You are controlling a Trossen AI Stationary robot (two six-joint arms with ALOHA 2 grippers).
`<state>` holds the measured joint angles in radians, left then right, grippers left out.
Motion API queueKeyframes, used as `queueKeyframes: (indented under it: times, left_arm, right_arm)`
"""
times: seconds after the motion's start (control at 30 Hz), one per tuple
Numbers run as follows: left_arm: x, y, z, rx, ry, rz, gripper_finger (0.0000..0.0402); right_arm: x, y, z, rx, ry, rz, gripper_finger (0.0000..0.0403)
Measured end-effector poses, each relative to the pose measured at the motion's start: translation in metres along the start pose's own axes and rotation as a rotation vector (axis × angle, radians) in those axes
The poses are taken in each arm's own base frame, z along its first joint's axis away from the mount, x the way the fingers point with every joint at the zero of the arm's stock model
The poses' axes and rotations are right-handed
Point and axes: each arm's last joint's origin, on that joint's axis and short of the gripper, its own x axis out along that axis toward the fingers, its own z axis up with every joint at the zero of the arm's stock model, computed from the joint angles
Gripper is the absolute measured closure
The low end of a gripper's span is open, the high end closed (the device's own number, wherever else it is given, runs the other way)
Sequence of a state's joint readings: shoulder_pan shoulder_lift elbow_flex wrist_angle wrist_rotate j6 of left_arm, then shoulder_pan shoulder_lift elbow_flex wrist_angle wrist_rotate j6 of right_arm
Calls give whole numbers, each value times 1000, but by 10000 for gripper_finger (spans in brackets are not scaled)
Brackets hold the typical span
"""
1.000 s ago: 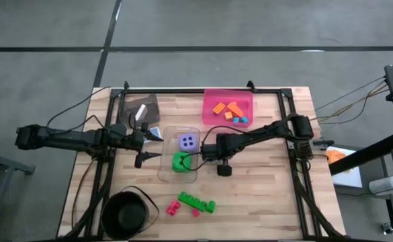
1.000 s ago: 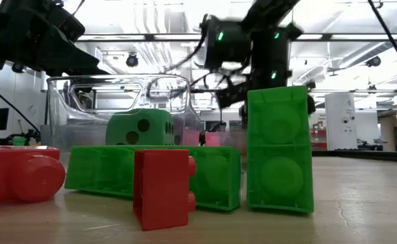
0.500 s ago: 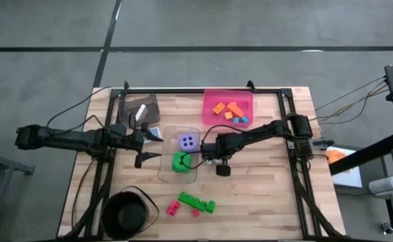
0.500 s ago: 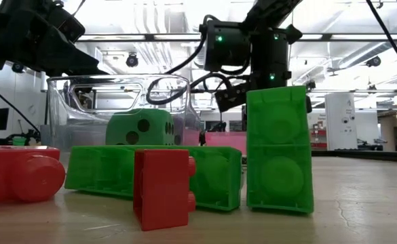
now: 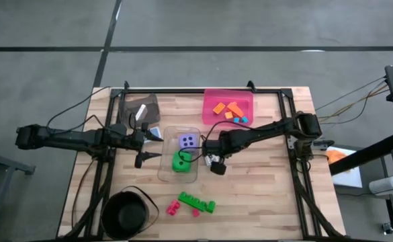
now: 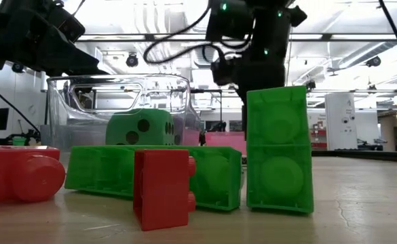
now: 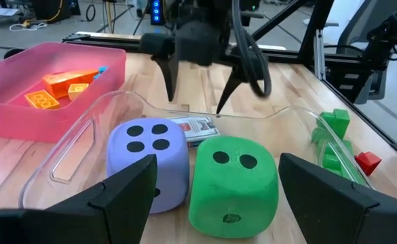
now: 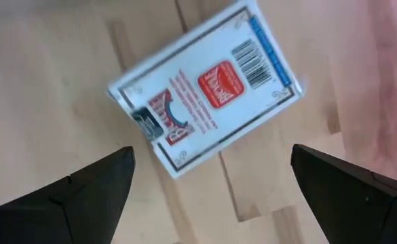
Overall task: Pick & Place Toys
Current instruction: Put the white deck of cards into the black bin
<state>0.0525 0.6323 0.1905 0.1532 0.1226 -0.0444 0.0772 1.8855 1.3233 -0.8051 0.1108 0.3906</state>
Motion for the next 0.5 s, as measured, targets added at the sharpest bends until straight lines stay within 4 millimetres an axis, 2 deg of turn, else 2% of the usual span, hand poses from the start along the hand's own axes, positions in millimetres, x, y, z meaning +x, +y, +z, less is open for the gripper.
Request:
queueKeyframes:
  times: [0.13,0.3,0.5]
  left_arm:
    - [0,0,0,-4,0,0,89]
    - [0,0,0,-8,0,0,89]
    - [0,0,0,-7,0,0,89]
  right_arm:
    - [-2,3,3,115,-51,25,8]
    - [13,9,8,262,-101,60,8]
    - [31,9,8,313,-84,-4,8]
